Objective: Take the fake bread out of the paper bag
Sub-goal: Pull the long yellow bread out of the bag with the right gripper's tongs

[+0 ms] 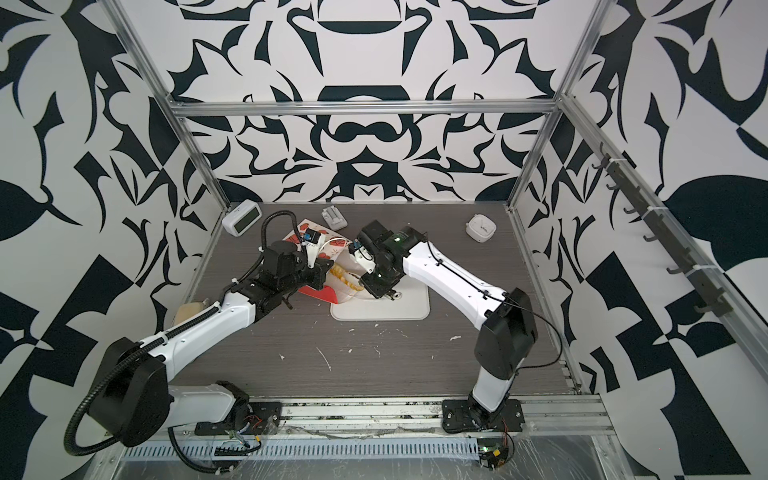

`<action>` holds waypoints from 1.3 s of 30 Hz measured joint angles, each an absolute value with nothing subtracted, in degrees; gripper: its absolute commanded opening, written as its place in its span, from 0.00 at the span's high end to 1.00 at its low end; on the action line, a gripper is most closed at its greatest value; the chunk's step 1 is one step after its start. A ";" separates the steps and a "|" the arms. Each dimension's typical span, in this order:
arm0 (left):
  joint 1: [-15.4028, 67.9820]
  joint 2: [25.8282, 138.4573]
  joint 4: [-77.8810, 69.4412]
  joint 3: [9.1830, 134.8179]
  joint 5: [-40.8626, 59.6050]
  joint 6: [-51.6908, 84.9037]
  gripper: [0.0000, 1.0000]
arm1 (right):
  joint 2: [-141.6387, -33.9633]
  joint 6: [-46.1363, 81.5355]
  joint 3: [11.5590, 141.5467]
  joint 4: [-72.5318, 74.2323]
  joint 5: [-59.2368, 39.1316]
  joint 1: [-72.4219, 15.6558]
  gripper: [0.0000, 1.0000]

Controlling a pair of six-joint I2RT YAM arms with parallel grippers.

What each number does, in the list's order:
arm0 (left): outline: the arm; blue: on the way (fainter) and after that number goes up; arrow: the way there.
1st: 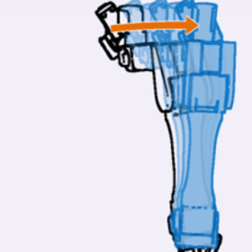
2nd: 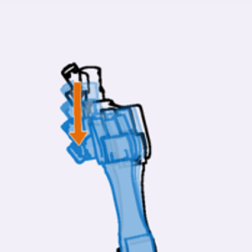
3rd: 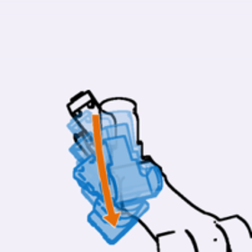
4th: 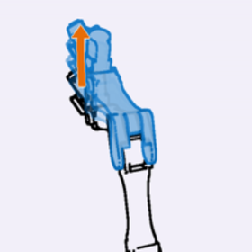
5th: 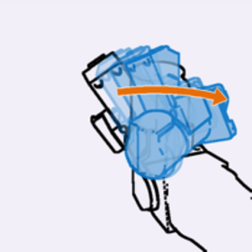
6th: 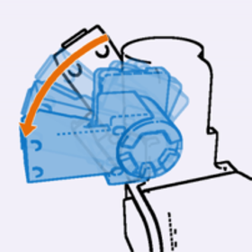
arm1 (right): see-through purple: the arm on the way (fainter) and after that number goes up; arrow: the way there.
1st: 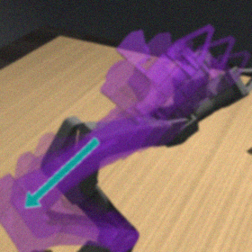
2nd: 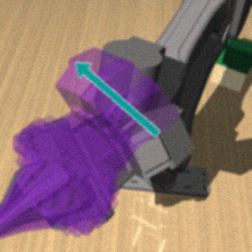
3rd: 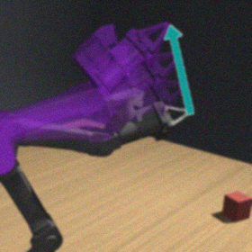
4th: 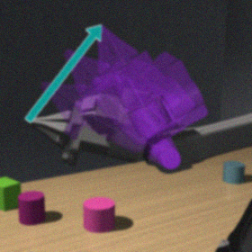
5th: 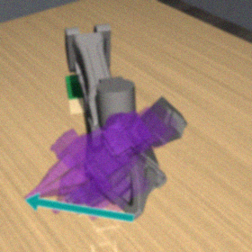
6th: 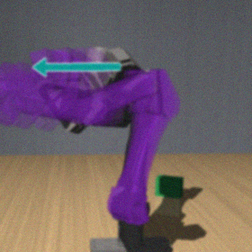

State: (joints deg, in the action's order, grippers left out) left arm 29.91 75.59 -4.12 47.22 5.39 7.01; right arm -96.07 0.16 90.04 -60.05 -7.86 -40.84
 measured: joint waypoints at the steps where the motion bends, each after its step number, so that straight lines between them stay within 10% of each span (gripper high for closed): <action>1: 29.91 75.59 -4.19 47.20 5.34 7.01 0.95 | -94.72 0.99 88.47 -60.03 -8.49 -40.27 0.77; 22: 29.98 76.47 -6.33 47.11 0.80 9.06 0.95 | -53.32 23.75 54.87 -52.90 -17.85 -30.15 0.77; 39: 29.98 75.81 -6.33 46.72 0.64 9.39 0.95 | -58.59 26.83 44.12 -35.64 -22.90 -19.75 0.77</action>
